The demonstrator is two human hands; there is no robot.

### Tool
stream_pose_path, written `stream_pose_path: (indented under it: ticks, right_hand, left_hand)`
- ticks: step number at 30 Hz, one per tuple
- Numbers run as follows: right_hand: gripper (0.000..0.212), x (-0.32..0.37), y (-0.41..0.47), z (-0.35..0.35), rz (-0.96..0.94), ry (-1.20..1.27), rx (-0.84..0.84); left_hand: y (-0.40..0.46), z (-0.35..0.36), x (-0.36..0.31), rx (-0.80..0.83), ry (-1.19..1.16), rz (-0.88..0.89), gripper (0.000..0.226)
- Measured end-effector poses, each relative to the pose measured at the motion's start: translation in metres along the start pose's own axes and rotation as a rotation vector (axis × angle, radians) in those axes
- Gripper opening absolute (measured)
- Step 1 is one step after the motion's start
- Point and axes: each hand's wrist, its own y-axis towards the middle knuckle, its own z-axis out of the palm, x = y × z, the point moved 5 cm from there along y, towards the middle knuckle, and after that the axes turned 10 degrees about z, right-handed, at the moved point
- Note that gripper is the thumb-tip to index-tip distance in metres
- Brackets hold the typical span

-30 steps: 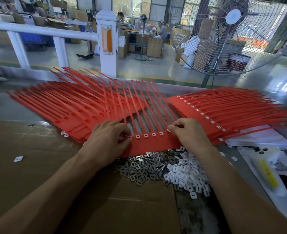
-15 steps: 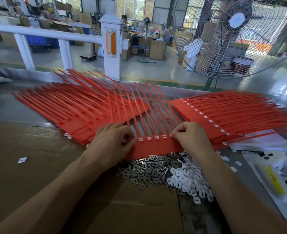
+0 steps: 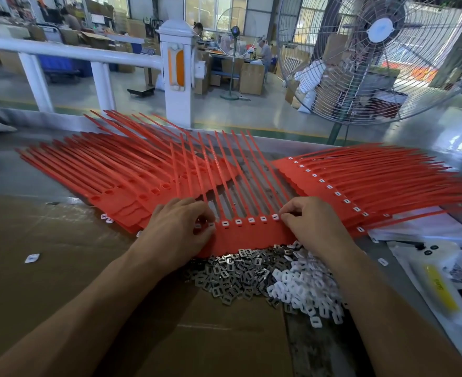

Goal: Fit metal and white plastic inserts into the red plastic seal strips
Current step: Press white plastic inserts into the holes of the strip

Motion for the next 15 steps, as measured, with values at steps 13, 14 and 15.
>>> stream_pose_path:
  ticks: [13, 14, 15]
  right_hand:
    - [0.027, 0.026, -0.019, 0.009, -0.237, -0.52, -0.038]
    - [0.027, 0.026, -0.018, 0.009, -0.242, -0.527, -0.026]
    - [0.027, 0.025, -0.017, 0.008, -0.231, -0.508, -0.004]
  left_hand:
    - [0.0, -0.001, 0.0, -0.001, -0.003, 0.0, 0.021]
    - [-0.001, -0.001, 0.0, 0.0, -0.003, 0.002, 0.021]
    - [-0.001, -0.001, 0.0, 0.001, -0.005, 0.004, 0.021]
